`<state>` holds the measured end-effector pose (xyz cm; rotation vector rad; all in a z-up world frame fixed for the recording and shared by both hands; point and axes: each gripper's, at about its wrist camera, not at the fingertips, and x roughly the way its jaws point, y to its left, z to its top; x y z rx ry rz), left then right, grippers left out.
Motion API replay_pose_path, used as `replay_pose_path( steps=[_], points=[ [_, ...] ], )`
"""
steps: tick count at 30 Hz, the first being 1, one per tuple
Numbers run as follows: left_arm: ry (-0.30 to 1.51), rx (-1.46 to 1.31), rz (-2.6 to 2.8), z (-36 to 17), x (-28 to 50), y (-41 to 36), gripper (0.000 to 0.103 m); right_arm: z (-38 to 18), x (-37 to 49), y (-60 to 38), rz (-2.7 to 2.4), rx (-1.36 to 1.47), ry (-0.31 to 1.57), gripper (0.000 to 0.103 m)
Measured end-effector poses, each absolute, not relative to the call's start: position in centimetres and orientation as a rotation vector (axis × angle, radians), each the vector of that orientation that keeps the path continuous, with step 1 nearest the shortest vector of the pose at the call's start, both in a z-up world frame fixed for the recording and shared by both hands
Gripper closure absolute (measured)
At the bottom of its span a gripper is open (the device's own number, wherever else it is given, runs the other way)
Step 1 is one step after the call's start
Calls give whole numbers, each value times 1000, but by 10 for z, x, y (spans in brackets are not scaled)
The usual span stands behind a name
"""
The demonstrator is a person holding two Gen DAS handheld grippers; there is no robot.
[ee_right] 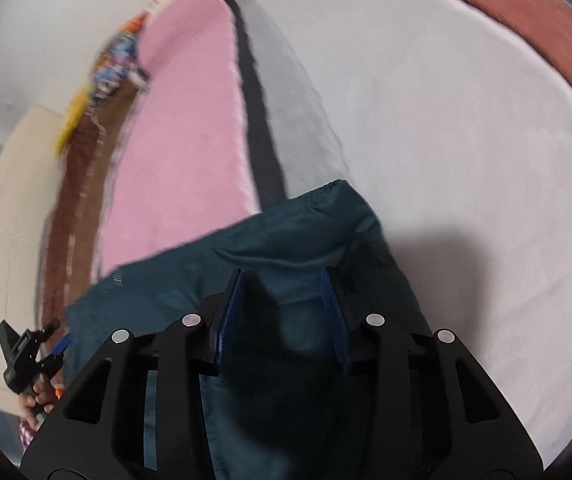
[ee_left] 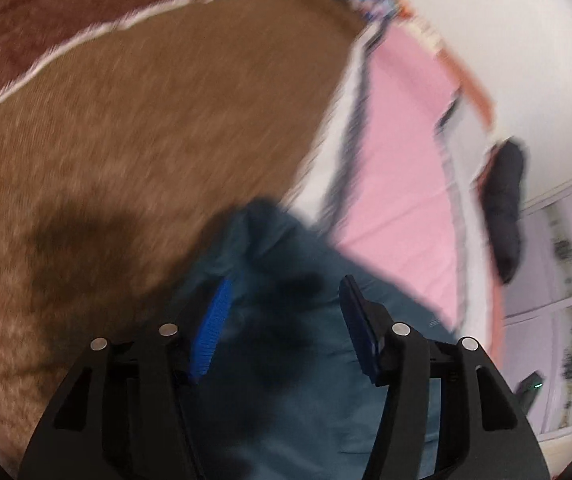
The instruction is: Fold large clothes
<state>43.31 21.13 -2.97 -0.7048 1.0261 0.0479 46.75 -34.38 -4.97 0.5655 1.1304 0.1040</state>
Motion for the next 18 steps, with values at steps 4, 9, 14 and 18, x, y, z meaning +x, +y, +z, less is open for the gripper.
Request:
replay_pose_path(
  steps=[4, 9, 14, 18],
  points=[
    [1011, -633, 47, -18, 423, 208, 48, -35, 458, -349, 120, 574, 1102, 63],
    [958, -574, -22, 15, 377, 217, 39, -3, 403, -369, 177, 586, 1042, 59],
    [967, -531, -25, 24, 303, 230, 36, 6, 327, -387, 151, 587, 1012, 52],
    [972, -610, -3, 16, 256, 245, 36, 1, 257, -401, 120, 653, 1009, 47]
  ],
)
